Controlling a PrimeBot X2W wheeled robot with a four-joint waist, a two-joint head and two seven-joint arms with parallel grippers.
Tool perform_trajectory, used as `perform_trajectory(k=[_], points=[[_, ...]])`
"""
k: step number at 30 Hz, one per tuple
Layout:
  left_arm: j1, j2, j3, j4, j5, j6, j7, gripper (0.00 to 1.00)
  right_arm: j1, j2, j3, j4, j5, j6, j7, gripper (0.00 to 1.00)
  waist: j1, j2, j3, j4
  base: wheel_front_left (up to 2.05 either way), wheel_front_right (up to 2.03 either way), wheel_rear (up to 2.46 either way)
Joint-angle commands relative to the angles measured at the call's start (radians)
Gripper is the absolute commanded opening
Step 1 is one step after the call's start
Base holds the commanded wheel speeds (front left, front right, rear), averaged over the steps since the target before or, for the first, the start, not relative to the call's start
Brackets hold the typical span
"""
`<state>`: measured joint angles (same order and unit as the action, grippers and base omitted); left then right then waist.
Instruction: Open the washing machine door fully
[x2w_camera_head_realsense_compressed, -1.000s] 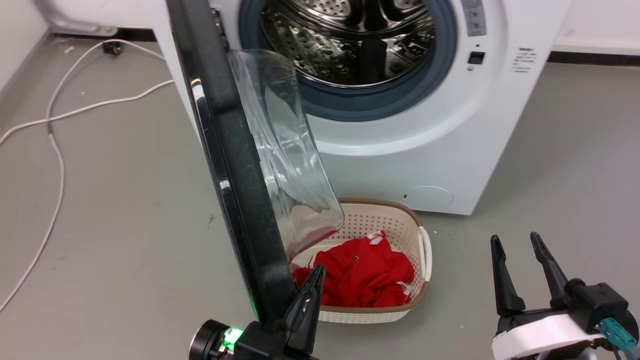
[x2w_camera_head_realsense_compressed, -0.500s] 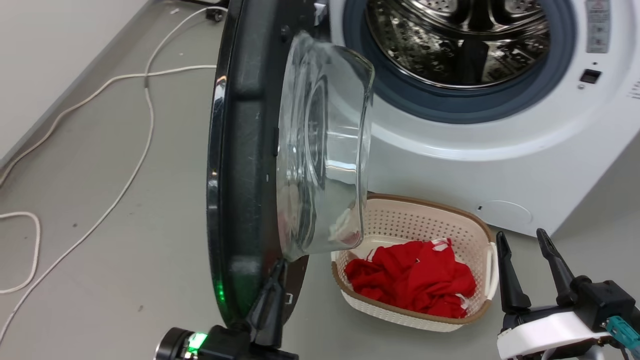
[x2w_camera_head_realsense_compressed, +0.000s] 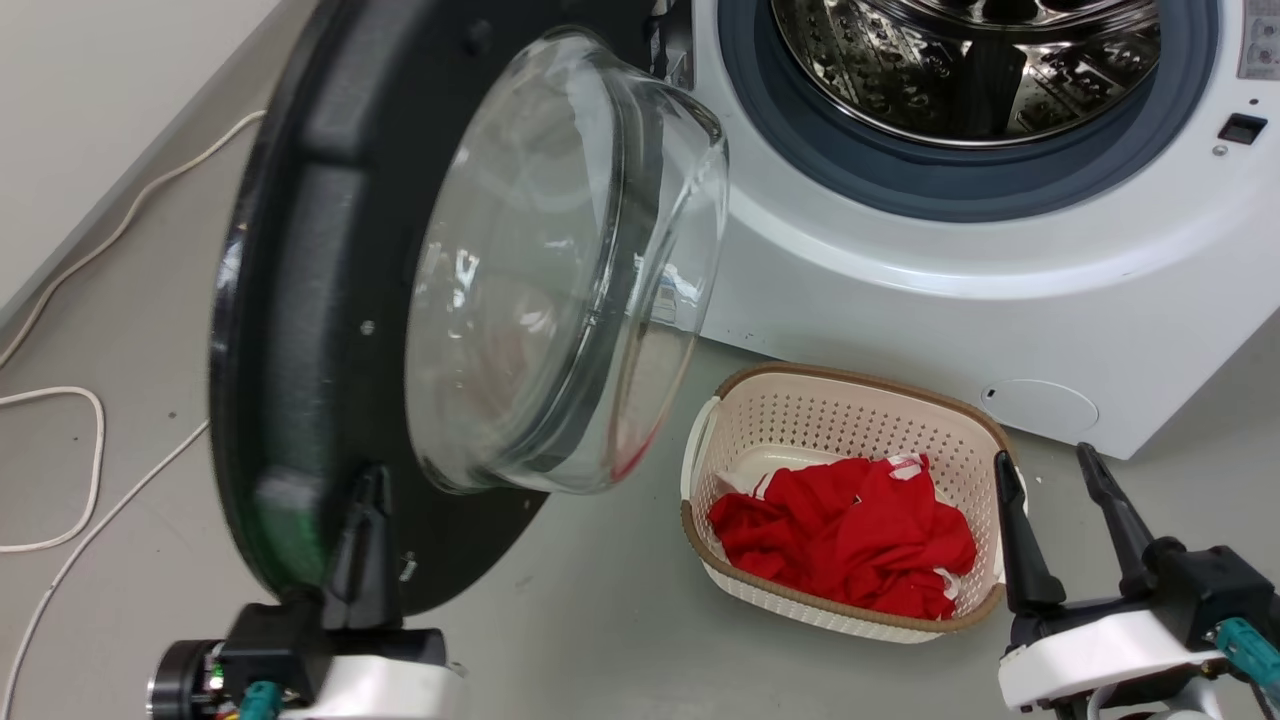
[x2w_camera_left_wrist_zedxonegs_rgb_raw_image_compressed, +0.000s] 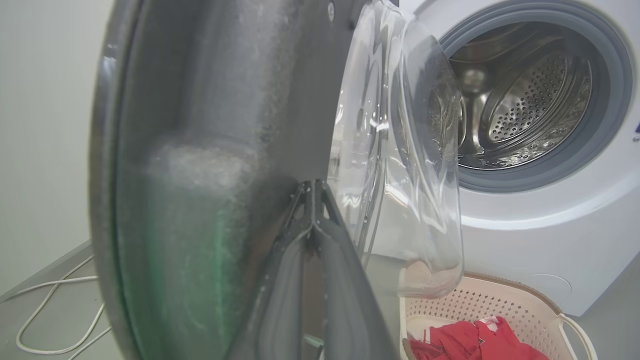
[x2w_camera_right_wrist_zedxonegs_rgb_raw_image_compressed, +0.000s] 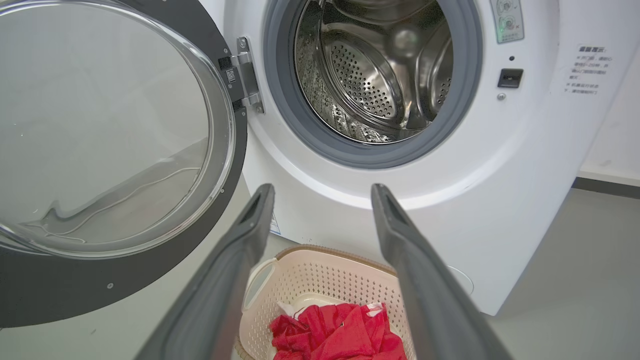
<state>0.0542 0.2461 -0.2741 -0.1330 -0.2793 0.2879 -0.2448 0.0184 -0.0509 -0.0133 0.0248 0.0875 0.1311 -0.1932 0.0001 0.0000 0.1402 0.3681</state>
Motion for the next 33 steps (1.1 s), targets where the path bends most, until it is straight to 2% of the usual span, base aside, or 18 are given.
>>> perform_trajectory(k=[1,7,8,12,25,33], points=[[-0.016,0.012,0.024,0.007,-0.007,0.010,-0.006,0.00,-0.020,0.002,-0.004,-0.009,-0.003,-0.001,0.003,1.00,-0.0001,0.0000,0.008,-0.005,0.00,0.00,0.00],[-0.063,0.028,0.116,0.055,-0.044,0.013,-0.016,0.00,-0.025,0.002,-0.016,-0.026,-0.015,-0.001,0.015,1.00,-0.0001,0.0000,0.034,-0.017,0.00,0.00,0.00],[-0.089,0.044,0.160,0.086,-0.063,0.007,-0.018,0.00,-0.033,0.002,-0.015,-0.032,-0.017,-0.001,0.019,1.00,-0.0001,0.0000,0.045,-0.023,0.00,0.00,0.00],[-0.129,0.072,0.223,0.157,-0.085,-0.016,-0.021,0.00,-0.045,0.002,-0.013,-0.037,-0.019,-0.001,0.024,1.00,-0.0001,0.0000,0.062,-0.038,0.00,0.00,0.00],[-0.219,0.093,0.328,0.280,-0.081,-0.072,-0.020,0.00,-0.054,0.002,-0.019,-0.033,-0.022,-0.001,0.024,1.00,-0.0001,0.0000,0.072,-0.055,0.00,0.00,0.00],[-0.240,0.073,0.358,0.340,-0.058,-0.096,-0.020,0.00,-0.055,0.002,-0.013,-0.026,-0.019,-0.001,0.020,1.00,-0.0001,0.0000,0.060,-0.063,0.00,0.00,0.00]])
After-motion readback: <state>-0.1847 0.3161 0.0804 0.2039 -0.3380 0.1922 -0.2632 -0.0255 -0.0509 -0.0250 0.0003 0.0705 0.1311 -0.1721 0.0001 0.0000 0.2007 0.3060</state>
